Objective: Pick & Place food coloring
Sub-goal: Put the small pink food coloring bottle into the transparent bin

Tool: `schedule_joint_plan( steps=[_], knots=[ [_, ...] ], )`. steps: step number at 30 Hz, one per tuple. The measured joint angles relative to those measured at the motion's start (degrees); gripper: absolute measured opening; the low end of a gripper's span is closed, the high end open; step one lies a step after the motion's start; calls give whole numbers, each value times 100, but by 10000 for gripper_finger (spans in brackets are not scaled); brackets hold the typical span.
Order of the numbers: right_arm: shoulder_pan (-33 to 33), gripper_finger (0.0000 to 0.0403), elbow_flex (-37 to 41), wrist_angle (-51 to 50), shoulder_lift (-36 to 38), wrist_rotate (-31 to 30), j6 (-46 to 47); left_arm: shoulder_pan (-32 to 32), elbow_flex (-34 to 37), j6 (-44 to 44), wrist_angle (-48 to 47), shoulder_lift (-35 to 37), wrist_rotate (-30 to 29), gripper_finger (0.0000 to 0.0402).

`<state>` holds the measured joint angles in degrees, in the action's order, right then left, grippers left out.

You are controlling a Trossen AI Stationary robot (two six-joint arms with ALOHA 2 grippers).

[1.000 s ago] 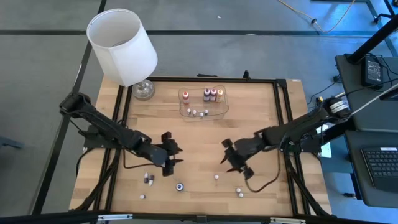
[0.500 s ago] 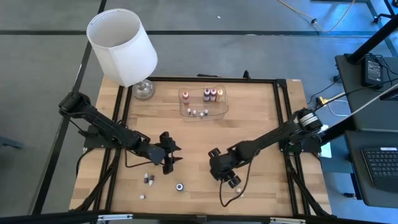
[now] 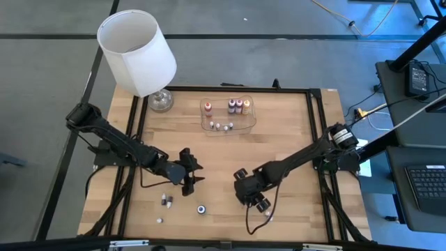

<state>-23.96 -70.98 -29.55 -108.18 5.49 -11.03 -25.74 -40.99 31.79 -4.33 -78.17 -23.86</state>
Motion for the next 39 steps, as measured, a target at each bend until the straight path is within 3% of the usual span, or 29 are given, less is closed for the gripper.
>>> schedule_joint_plan(
  steps=[18, 30, 39],
  knots=[
    [-62, 198, 2, 242, -275, 5, -149, -3, 0, 195, -12, -2, 138, 205],
    [-62, 145, 2, 317, -275, 11, -164, -2, 0, 195, -14, -2, 144, 205],
    [-62, 137, 2, 392, -275, 11, -155, -2, 0, 195, -14, -2, 144, 205]
  ],
)
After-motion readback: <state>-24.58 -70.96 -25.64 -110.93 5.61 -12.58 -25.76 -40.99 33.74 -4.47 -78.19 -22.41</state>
